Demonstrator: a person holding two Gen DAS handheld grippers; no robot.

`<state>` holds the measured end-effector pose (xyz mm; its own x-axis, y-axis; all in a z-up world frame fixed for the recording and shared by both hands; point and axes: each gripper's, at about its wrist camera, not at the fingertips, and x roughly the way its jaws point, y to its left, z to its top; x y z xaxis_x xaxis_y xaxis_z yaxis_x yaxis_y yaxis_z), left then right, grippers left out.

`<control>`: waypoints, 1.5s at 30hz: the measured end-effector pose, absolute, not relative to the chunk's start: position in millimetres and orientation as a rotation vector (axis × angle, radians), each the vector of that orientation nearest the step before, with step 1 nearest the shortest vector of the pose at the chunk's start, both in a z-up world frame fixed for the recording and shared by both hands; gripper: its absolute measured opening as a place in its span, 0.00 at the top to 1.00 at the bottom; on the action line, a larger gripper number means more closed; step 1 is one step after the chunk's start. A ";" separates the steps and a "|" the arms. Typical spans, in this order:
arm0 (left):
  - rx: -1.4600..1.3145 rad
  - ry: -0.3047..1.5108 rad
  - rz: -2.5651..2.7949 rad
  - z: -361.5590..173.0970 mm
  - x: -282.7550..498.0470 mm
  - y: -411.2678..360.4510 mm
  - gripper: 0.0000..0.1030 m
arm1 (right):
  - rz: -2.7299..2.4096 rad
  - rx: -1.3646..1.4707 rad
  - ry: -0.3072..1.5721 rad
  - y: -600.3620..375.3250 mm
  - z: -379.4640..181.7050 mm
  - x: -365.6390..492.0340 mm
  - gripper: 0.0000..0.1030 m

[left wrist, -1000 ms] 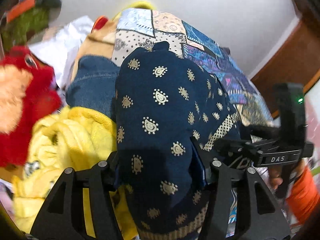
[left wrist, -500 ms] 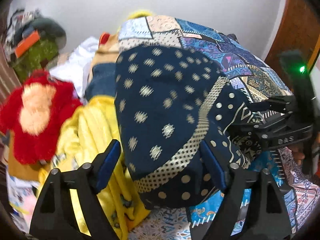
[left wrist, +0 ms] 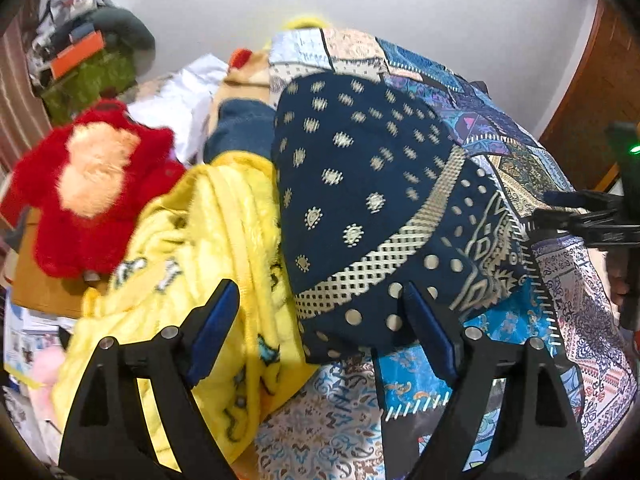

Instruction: Fold large clothes

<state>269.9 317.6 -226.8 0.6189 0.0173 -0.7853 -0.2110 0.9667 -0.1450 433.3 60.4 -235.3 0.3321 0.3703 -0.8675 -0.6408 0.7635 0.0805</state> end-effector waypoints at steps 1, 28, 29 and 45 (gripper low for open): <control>-0.232 0.880 0.136 -218.6 264.7 314.5 0.19 | 0.683 -0.274 1.020 56.0 -225.0 427.1 0.20; -0.084 0.140 0.213 16.7 31.3 162.5 0.21 | 0.800 0.004 0.240 -34.2 25.0 135.4 0.21; -0.083 0.132 0.218 16.1 26.8 159.0 0.21 | 0.789 0.007 0.226 -37.3 24.4 126.2 0.21; -0.125 0.175 0.251 -11.7 22.6 151.4 0.15 | 0.640 -0.021 0.208 -56.6 3.8 91.5 0.00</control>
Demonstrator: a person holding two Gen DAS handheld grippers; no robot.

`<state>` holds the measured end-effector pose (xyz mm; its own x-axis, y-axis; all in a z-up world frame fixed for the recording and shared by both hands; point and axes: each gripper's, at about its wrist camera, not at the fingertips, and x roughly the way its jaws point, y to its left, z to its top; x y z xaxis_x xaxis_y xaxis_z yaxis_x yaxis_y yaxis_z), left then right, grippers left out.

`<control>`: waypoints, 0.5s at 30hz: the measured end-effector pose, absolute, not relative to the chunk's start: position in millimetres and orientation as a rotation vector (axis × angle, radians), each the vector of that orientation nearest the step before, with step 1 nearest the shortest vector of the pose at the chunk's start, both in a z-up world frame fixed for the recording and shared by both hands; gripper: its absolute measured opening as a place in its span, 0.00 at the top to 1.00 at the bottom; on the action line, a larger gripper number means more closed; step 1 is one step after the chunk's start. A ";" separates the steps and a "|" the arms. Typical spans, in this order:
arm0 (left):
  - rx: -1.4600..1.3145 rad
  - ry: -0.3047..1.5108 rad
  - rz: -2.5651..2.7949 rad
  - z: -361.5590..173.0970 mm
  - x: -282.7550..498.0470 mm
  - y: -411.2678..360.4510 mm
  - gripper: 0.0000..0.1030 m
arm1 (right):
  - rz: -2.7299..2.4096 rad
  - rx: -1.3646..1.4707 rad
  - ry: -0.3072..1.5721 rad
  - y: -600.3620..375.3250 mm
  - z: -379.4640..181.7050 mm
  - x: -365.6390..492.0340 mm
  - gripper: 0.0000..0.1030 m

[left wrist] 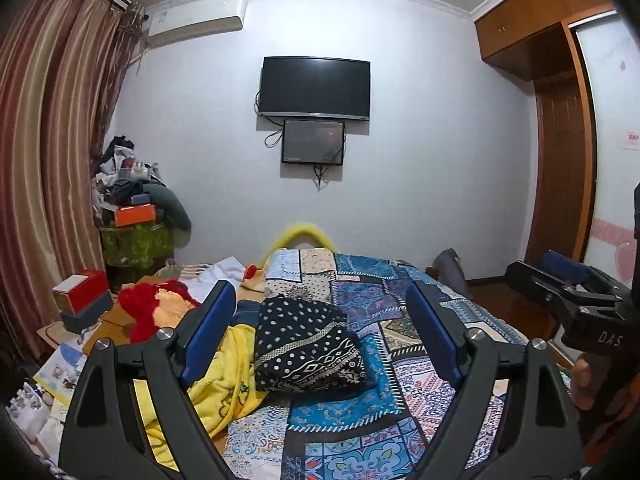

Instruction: Fold large clothes

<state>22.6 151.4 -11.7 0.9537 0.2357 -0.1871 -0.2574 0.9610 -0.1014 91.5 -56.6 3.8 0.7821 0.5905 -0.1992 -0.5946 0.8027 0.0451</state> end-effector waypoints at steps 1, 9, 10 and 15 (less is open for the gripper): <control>-0.128 0.176 0.248 -12.5 22.5 151.3 0.14 | 0.636 -0.026 0.208 -56.8 3.4 91.8 0.00; -0.115 0.193 0.262 -20.6 27.6 147.3 0.12 | 0.630 -0.029 0.251 -54.6 -5.7 101.6 0.00; -0.117 0.196 0.259 -21.8 28.5 147.5 0.12 | 0.630 -0.029 0.255 -54.7 -6.9 102.2 0.00; -0.122 0.208 0.257 -26.0 30.5 147.3 0.11 | 0.628 -0.034 0.266 -53.7 -10.1 104.1 0.00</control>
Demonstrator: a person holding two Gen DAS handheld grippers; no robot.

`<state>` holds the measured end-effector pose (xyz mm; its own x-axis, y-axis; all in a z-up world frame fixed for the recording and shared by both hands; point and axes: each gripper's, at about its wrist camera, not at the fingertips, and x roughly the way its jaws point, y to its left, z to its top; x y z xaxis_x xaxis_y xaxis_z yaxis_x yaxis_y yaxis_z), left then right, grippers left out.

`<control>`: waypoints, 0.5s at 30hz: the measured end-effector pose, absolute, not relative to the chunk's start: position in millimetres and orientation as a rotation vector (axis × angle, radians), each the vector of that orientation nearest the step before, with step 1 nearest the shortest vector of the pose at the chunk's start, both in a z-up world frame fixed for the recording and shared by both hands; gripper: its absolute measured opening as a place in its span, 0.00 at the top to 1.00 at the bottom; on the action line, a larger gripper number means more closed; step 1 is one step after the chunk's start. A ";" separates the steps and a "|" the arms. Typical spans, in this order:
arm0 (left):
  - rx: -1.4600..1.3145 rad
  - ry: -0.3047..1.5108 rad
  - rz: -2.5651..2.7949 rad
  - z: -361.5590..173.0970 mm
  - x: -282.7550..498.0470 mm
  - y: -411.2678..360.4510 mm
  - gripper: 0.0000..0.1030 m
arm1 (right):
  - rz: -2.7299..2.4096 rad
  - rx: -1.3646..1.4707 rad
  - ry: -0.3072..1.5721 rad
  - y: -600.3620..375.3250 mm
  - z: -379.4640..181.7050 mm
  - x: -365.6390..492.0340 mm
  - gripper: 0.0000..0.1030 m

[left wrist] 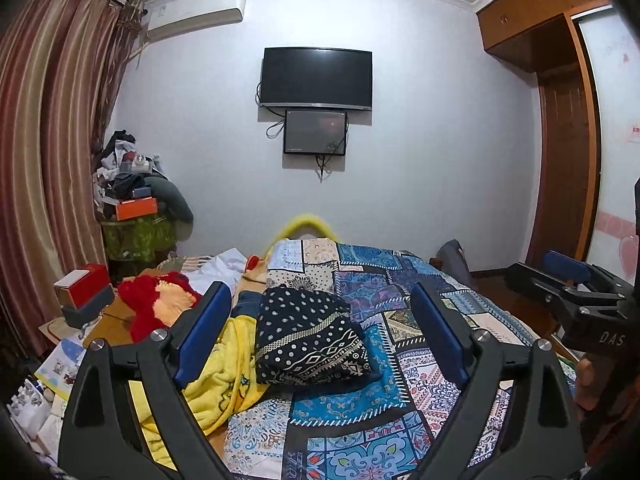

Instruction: Fold large clothes

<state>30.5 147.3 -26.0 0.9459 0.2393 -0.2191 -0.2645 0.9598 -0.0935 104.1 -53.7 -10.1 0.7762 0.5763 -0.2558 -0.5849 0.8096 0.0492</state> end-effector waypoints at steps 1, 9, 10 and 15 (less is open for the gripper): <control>-0.122 0.209 0.257 -26.5 30.9 147.3 0.11 | 0.628 -0.034 0.265 -54.1 -10.1 104.3 0.00; -0.117 0.212 0.263 -28.9 30.9 148.9 0.11 | 0.630 -0.039 0.267 -53.2 -10.6 104.7 0.00; -0.118 0.213 0.263 -29.1 31.1 149.0 0.11 | 0.628 -0.039 0.267 -52.9 -10.4 104.5 0.00; -0.118 0.214 0.260 -29.2 31.2 149.3 0.11 | 0.630 -0.042 0.268 -53.6 -11.0 104.9 0.00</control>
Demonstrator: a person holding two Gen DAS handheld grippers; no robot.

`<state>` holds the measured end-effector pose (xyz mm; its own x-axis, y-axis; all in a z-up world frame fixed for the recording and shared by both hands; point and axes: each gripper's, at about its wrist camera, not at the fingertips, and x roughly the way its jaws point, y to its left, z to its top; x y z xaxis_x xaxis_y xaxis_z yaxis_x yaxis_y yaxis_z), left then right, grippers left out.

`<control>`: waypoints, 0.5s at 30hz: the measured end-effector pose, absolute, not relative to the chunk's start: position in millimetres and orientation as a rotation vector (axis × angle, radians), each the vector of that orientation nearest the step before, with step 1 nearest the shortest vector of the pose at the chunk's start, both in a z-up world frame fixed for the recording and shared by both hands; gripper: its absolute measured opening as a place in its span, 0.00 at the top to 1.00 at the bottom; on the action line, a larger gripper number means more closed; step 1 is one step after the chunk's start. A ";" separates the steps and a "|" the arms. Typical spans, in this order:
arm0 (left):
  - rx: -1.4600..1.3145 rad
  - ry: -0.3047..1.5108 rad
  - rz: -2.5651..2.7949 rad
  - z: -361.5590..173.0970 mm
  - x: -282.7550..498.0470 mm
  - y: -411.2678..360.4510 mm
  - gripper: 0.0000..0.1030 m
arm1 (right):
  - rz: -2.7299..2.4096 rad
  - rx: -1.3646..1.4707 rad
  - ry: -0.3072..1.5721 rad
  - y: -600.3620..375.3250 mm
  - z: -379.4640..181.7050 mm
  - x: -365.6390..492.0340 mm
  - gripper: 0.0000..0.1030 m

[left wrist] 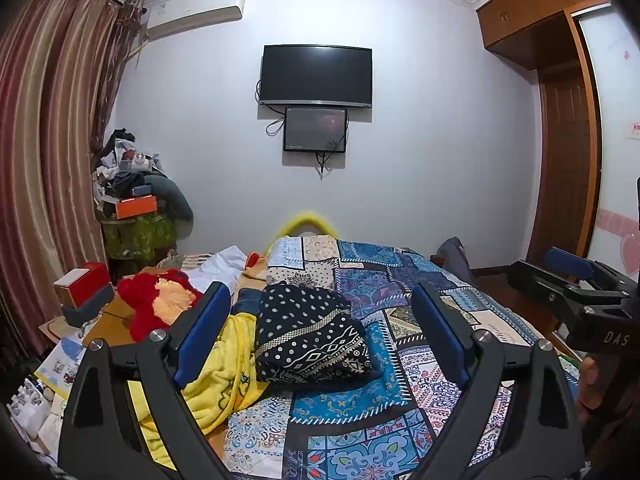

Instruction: Fold large clothes

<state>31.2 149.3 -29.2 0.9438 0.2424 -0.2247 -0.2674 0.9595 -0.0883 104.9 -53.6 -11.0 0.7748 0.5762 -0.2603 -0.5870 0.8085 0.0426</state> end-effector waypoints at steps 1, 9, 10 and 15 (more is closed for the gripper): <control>-0.118 0.214 0.260 -29.2 31.4 149.9 0.11 | 0.630 -0.042 0.267 -53.6 -10.8 104.7 0.00; -0.126 0.212 0.249 -28.3 32.6 153.0 0.10 | 0.628 -0.043 0.261 -55.3 -12.7 104.5 0.00; -0.126 0.212 0.249 -28.3 32.7 153.1 0.10 | 0.627 -0.044 0.260 -55.3 -12.5 104.3 0.00; -0.127 0.215 0.246 -28.1 33.0 153.3 0.10 | 0.627 -0.043 0.256 -56.0 -11.9 104.4 0.00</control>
<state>33.0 153.3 -28.1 0.9473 0.2273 -0.2257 -0.2542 0.9622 -0.0979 104.4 -56.0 -11.9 0.7791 0.5750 -0.2496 -0.5855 0.8098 0.0378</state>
